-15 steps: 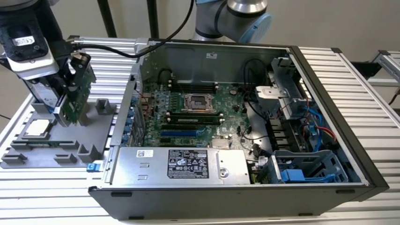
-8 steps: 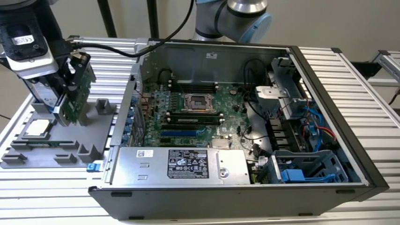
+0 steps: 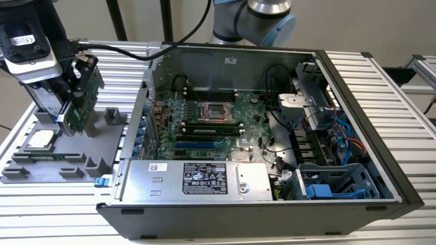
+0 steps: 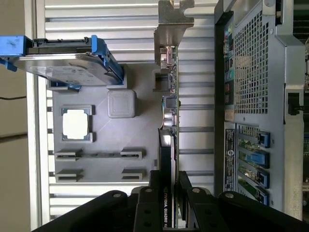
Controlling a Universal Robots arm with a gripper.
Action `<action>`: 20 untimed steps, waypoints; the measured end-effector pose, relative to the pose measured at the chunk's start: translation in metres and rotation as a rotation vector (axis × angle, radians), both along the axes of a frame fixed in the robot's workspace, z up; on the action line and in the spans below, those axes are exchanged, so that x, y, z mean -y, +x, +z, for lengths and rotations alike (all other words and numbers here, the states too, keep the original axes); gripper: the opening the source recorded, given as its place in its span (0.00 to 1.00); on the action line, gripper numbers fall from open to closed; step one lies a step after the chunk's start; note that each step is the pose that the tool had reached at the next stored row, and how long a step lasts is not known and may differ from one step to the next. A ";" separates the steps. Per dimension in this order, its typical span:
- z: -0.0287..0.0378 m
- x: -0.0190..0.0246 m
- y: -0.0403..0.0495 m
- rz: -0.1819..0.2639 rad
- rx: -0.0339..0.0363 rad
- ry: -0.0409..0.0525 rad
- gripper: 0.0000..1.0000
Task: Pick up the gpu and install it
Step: 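Pick up the gpu and move the gpu toward the slot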
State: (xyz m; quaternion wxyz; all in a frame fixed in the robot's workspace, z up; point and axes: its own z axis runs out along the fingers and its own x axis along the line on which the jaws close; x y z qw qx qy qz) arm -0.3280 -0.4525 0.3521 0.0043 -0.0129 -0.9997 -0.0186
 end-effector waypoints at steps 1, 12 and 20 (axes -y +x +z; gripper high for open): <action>0.0002 0.0000 0.0000 0.000 0.0000 0.0000 0.00; 0.0049 0.0000 0.0000 0.000 -0.0001 0.0001 0.00; 0.0107 0.0000 -0.0001 0.000 0.0000 0.0032 0.00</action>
